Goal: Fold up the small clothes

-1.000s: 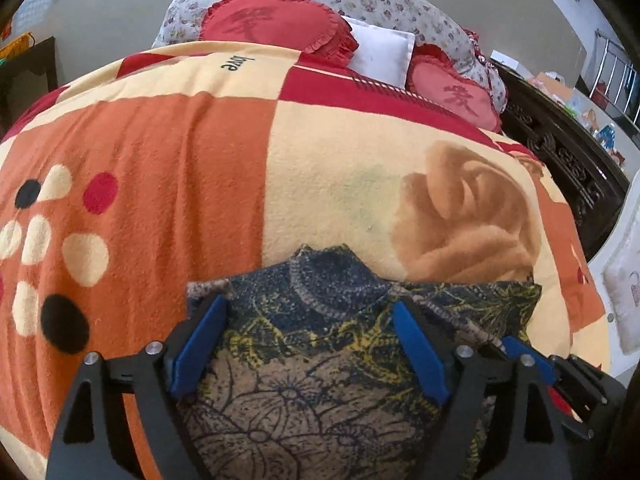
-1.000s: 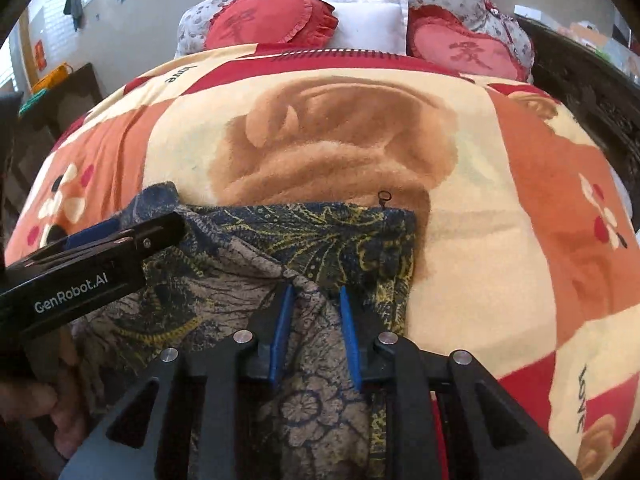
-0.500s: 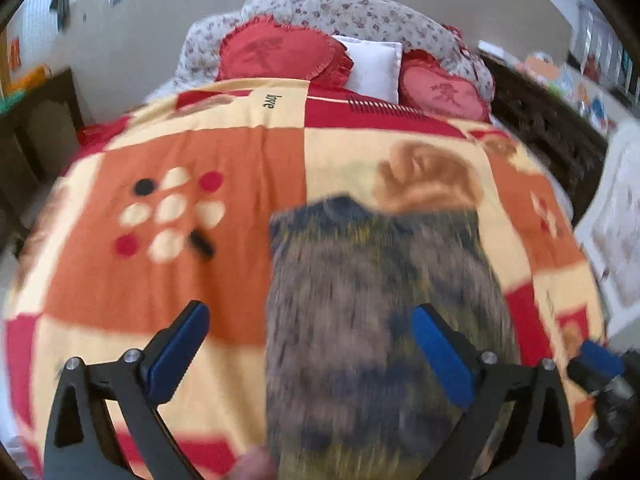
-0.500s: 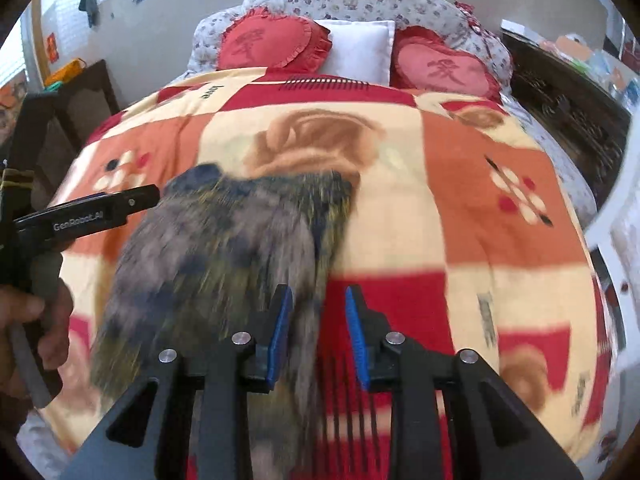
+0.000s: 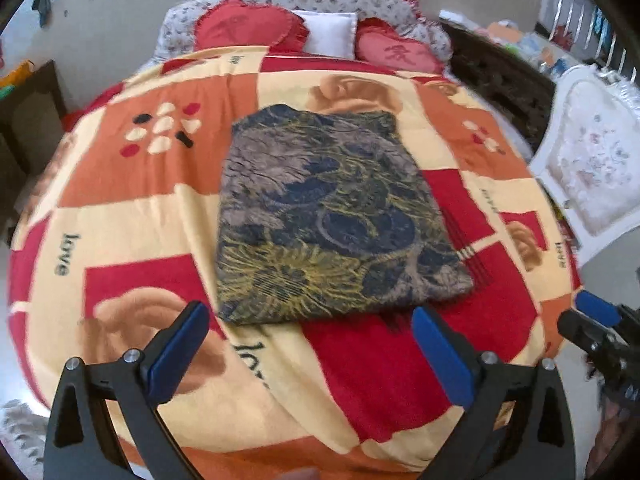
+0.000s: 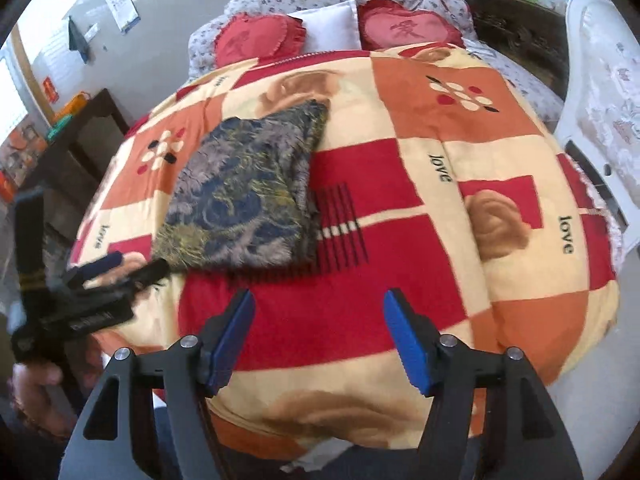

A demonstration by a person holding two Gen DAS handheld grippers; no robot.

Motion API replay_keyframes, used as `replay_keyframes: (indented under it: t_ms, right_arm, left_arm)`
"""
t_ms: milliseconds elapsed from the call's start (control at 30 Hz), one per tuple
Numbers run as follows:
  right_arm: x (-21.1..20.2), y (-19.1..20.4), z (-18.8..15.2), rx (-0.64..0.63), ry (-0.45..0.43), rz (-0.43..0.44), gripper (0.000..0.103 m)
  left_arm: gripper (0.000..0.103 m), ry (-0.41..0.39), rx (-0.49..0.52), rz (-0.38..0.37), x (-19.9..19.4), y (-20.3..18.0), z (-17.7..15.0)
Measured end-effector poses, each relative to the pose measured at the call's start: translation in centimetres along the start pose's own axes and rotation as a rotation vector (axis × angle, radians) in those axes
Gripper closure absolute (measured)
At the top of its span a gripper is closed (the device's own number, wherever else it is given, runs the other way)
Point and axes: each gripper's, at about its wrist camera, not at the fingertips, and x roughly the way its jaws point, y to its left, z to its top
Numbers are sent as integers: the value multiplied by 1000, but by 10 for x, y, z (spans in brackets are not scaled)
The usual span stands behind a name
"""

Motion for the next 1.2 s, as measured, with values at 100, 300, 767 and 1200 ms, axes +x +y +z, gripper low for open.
replay_keyframes:
  t_ms: [100,300,767,1200]
  right_arm:
    - [-2,2,2,-4,-11,-7,30]
    - [-12,16,6,-54,-58,-20,30]
    - [-14,22,13,-67,-66,-10,30]
    - [-9,27,18,-64,-56,4,30]
  left_arm:
    - [0,15,7,56,-2,-4,7]
    - [0,0,18,66,-12,-5,9]
    - [0,-1,15,65,-16,-2,12]
    - [0,-13,-1,46,-15,3,8]
